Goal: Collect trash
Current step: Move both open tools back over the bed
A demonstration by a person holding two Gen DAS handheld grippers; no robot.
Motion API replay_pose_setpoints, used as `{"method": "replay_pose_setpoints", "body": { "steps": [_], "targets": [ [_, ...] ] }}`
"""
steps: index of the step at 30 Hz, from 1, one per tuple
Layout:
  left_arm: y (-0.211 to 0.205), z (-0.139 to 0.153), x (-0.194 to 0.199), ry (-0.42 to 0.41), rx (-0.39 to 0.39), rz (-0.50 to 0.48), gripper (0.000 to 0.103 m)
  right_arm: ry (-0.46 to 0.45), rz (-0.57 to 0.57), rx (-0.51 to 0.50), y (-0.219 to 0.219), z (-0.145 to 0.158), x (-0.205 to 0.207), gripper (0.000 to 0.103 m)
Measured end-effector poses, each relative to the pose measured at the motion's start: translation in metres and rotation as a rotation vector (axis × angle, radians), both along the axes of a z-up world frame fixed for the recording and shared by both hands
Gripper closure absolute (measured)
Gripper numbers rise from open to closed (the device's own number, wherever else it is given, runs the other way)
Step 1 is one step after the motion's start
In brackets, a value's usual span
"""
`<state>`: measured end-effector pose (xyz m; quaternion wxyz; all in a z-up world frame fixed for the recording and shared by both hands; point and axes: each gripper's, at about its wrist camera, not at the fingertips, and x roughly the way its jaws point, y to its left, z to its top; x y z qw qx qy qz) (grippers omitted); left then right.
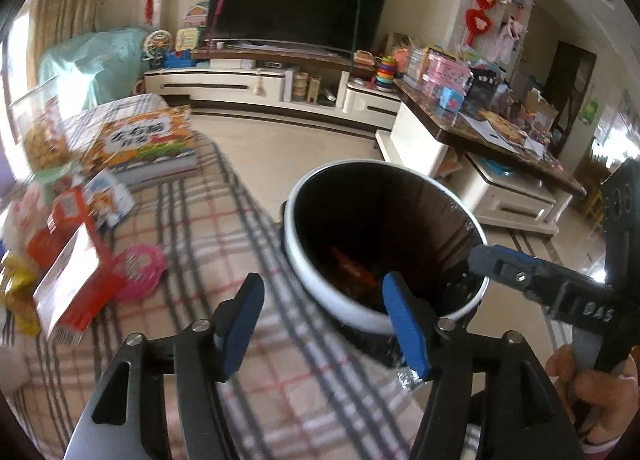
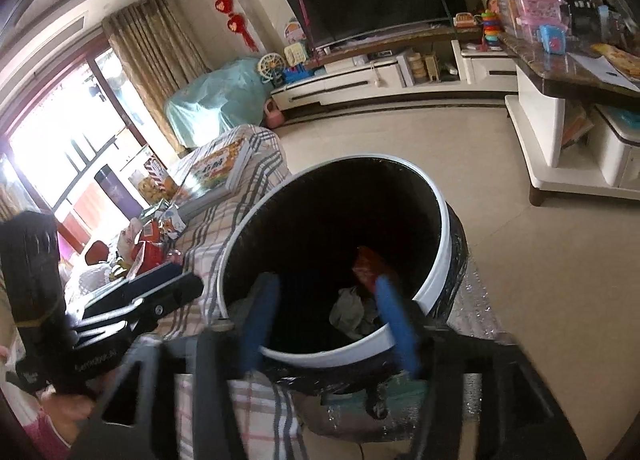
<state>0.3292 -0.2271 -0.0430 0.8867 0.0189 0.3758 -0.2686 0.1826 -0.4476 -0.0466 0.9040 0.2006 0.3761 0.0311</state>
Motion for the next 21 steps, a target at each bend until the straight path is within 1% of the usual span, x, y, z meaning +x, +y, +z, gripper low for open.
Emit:
{"method": "replay_pose_setpoints", "body": {
  "steps": [1, 7, 13, 16, 21],
  "targets": [
    [0.008, -0.001, -0.006, -0.004, -0.003, 0.011, 0.04, -0.011, -0.004, -0.004, 0.005, 0.002, -0.003, 0.022],
    [0.052, 0.001, -0.039, -0.018, -0.023, 0.071, 0.038, -0.043, 0.025, -0.014, 0.035, 0.009, -0.011, 0.016],
    [0.098, 0.002, -0.07, -0.019, -0.033, 0.144, 0.037, -0.046, 0.095, -0.005, 0.075, 0.007, -0.013, 0.014],
    [0.123, 0.001, -0.084, -0.005, -0.049, 0.187, 0.037, -0.039, 0.135, -0.007, 0.095, 0.005, -0.013, 0.014],
    [0.159, 0.004, -0.103, 0.007, -0.052, 0.257, 0.037, -0.039, 0.206, -0.021, 0.125, 0.004, -0.012, 0.014]
  ]
}}
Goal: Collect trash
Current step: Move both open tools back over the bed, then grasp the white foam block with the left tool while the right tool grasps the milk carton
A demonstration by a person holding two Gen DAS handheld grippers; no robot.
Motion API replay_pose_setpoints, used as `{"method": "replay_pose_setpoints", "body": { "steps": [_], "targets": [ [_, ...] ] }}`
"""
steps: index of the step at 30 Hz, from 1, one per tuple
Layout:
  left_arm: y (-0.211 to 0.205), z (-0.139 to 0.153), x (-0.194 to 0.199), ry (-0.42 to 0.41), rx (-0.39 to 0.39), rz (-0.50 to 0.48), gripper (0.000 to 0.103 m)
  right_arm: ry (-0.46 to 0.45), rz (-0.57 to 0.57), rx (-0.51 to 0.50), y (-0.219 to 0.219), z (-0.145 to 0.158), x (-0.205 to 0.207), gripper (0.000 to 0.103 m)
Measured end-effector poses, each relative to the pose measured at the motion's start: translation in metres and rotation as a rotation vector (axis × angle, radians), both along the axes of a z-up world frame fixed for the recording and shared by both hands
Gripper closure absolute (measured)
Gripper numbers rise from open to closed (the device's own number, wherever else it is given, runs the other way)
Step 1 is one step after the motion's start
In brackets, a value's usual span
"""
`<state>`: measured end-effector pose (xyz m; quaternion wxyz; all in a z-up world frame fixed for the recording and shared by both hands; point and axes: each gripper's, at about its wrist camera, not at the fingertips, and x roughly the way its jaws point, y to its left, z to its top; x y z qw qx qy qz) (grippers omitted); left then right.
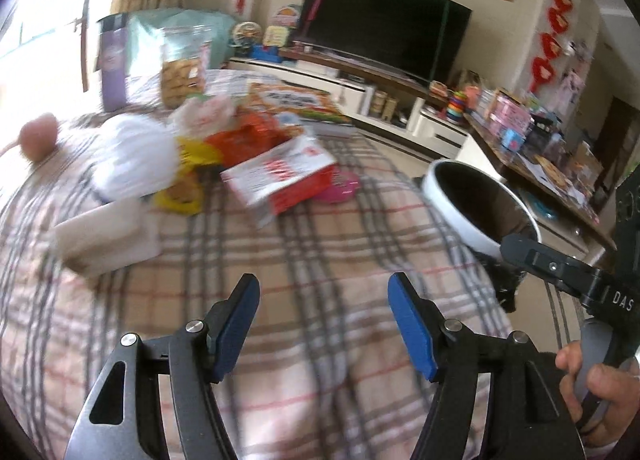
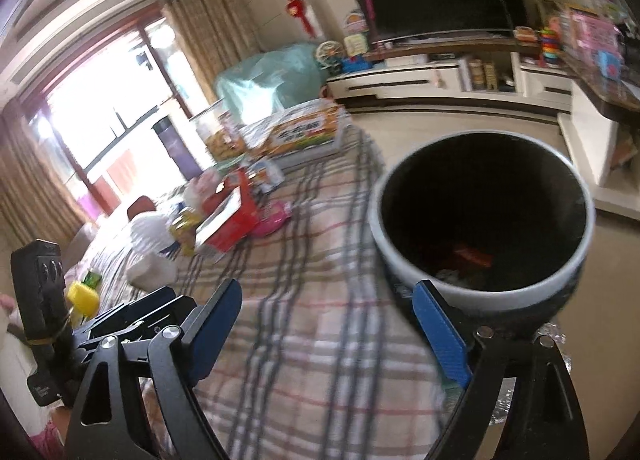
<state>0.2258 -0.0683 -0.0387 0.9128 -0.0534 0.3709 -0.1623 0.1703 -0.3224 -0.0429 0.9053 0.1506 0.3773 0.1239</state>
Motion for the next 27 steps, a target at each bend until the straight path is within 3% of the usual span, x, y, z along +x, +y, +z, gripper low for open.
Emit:
{"method": "replay_pose_setpoints", "body": {
  "steps": [14, 22, 27],
  "targets": [
    [0.061, 0.012, -0.053, 0.014, 0.018, 0.135, 0.035, -0.029, 0.168, -0.089, 0.073, -0.004, 0.008, 0.008],
    [0.09, 0.018, -0.05, 0.034, 0.03, 0.199, 0.031, -0.038, 0.251, -0.143, 0.109, -0.008, 0.029, 0.002],
    [0.1, 0.021, -0.041, 0.04, 0.045, 0.19, 0.026, -0.043, 0.293, -0.206, 0.125, -0.009, 0.044, 0.002]
  ]
}}
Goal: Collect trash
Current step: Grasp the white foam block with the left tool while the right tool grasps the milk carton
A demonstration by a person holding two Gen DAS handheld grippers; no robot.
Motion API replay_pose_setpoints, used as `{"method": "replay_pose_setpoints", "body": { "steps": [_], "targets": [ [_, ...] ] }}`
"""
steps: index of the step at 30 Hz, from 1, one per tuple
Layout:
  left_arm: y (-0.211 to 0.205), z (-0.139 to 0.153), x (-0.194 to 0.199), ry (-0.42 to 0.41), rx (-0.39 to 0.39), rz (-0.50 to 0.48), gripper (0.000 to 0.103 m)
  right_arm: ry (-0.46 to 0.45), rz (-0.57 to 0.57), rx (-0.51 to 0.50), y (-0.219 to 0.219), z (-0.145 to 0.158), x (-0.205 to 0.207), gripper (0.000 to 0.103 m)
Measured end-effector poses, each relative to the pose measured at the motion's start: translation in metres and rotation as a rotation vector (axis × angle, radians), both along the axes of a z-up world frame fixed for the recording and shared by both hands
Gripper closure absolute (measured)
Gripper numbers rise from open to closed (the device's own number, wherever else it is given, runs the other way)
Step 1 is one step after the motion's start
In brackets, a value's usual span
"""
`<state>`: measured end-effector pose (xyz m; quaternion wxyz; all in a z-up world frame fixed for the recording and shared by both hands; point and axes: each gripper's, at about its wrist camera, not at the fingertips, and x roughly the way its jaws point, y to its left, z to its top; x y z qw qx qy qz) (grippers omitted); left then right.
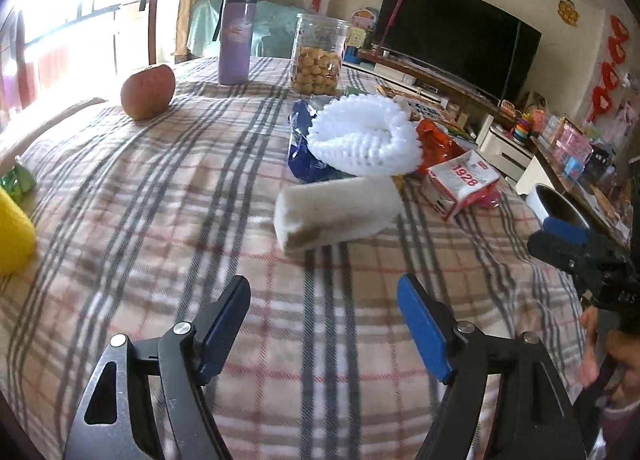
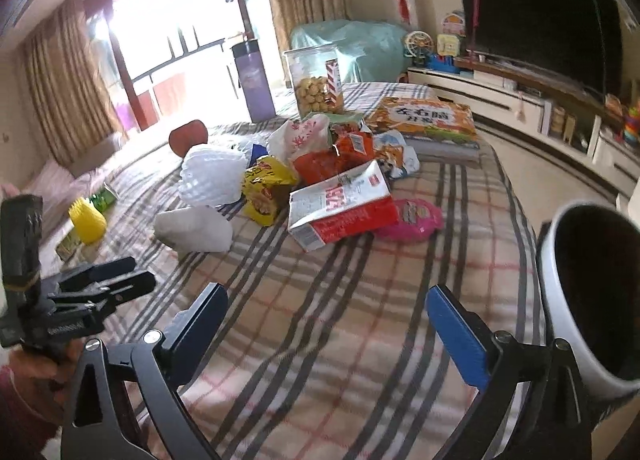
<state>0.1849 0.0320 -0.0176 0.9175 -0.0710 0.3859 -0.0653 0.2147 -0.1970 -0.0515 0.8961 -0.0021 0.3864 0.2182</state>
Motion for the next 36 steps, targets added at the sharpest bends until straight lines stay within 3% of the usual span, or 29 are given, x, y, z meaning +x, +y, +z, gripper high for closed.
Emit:
{"method": "replay_pose_setpoints", "body": {
  "steps": [9, 21, 22, 24, 26, 28, 31, 36],
  "targets": [
    [0.006, 0.001, 0.039, 0.015, 0.064, -0.085, 0.025, 0.005, 0.041, -0.058, 0.015, -0.006, 0.035, 0.002],
    [0.01, -0.02, 0.091, 0.037, 0.045, -0.159, 0.028, 0.039, 0.064, -0.114, 0.029, -0.028, 0.074, 0.002],
    [0.008, -0.021, 0.091, 0.037, 0.049, -0.167, 0.03, 0.035, 0.063, -0.116, 0.03, -0.029, 0.075, 0.003],
    [0.004, -0.023, 0.093, 0.038, 0.051, -0.193, 0.051, 0.034, 0.058, -0.116, 0.031, -0.029, 0.078, 0.004],
    [0.002, -0.024, 0.095, 0.037, 0.063, -0.192, 0.057, 0.037, 0.056, -0.102, 0.031, -0.028, 0.078, 0.012],
    [0.003, -0.022, 0.094, 0.03, 0.058, -0.185, 0.064, 0.041, 0.052, -0.089, 0.029, -0.028, 0.076, 0.012],
    [0.004, -0.021, 0.087, 0.028, 0.014, -0.18, 0.068, 0.052, 0.039, -0.049, 0.021, -0.025, 0.07, 0.012],
    [-0.01, -0.019, 0.07, 0.001, 0.019, -0.183, 0.071, 0.071, -0.009, 0.038, -0.002, -0.019, 0.052, 0.012]
  ]
}}
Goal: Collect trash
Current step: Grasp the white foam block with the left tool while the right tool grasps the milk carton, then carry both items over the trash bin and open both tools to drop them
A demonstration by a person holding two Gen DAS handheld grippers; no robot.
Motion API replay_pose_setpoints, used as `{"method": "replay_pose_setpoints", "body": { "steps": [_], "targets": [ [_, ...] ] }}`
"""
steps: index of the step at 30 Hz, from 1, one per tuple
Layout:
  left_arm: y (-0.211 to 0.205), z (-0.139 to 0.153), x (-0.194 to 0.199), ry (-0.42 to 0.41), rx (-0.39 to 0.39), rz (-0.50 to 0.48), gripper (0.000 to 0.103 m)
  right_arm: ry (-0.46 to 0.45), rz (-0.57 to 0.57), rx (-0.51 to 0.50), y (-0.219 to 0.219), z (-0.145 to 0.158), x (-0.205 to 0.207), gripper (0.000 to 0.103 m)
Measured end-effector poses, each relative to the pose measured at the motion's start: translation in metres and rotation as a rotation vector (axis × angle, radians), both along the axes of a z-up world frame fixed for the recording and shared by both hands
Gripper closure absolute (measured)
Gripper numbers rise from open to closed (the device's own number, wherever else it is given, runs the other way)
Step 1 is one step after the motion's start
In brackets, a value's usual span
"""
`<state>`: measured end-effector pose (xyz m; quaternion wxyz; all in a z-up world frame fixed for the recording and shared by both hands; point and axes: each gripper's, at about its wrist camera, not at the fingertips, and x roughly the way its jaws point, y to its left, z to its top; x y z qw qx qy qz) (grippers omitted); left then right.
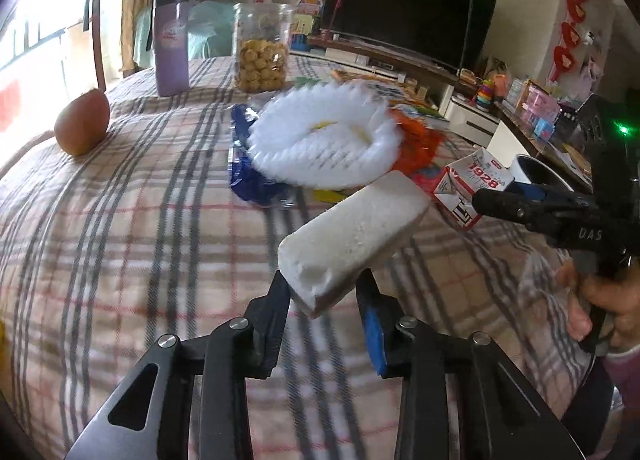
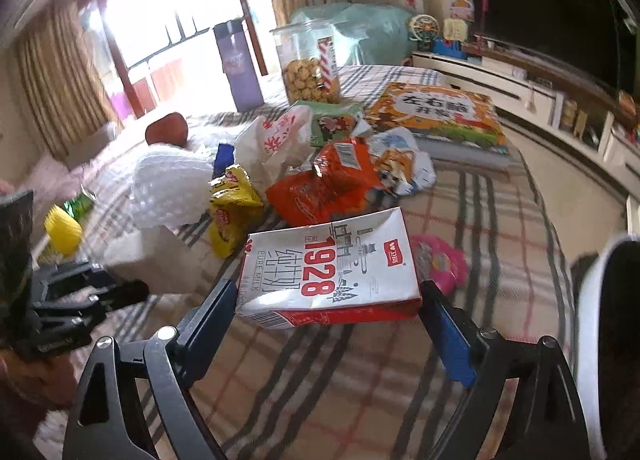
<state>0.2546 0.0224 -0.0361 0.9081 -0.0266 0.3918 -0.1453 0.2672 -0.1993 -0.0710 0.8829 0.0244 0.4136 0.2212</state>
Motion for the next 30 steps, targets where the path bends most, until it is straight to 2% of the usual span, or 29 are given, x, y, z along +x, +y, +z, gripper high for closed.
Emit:
{"method": "replay_pose_setpoints", "body": {
  "steps": [3, 10, 30],
  "targets": [
    [-0.011, 0.0, -0.009, -0.004, -0.007, -0.013, 0.071, 0.003, -0.032, 0.045, -0.018, 0.005, -0.014, 0.012],
    [-0.037, 0.001, -0.016, 0.007, -0.043, -0.04, 0.071, -0.007, -0.09, 0.08, -0.048, 0.017, -0.043, 0.012],
    [-0.116, 0.015, -0.013, 0.001, -0.049, -0.154, 0.071, -0.036, -0.299, 0.142, -0.148, 0.033, -0.099, 0.012]
  ]
}}
